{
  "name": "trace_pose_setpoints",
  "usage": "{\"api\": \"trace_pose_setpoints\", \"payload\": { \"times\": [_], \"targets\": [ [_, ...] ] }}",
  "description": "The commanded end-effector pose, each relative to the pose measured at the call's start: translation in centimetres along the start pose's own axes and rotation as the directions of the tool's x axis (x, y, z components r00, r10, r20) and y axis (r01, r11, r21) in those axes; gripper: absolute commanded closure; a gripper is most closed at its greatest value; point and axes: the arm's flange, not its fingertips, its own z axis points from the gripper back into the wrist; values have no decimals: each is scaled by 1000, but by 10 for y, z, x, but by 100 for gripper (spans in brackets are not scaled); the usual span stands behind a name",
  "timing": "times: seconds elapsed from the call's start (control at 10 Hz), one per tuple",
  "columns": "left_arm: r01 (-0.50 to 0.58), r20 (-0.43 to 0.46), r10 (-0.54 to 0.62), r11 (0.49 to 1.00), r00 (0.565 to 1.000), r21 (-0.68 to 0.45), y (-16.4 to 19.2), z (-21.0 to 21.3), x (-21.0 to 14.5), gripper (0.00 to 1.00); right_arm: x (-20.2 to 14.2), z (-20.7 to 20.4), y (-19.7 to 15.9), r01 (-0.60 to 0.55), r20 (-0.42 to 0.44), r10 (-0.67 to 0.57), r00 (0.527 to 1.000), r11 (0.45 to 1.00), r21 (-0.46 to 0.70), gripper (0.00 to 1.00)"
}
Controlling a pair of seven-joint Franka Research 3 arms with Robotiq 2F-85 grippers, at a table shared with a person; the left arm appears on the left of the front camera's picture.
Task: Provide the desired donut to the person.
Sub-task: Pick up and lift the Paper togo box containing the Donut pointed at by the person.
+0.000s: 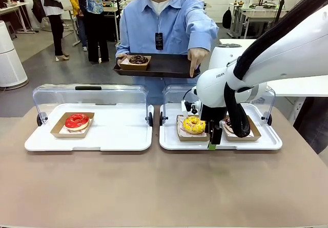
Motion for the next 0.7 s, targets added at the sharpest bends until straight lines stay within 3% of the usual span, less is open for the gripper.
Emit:
{"api": "trace_pose_setpoints", "payload": {
  "times": [0.0, 0.6],
  "targets": [
    [5, 25, -5, 1000, 1000, 6, -1, 0, 0, 0, -3, -3, -9, 0, -12, 0, 1000, 1000, -14, 0],
    [5, 25, -5, 1000, 1000, 6, -1, 0, 0, 0, 0, -5, -22, 28, 18, -28, 999, 1000, -1, 0]
  ]
}}
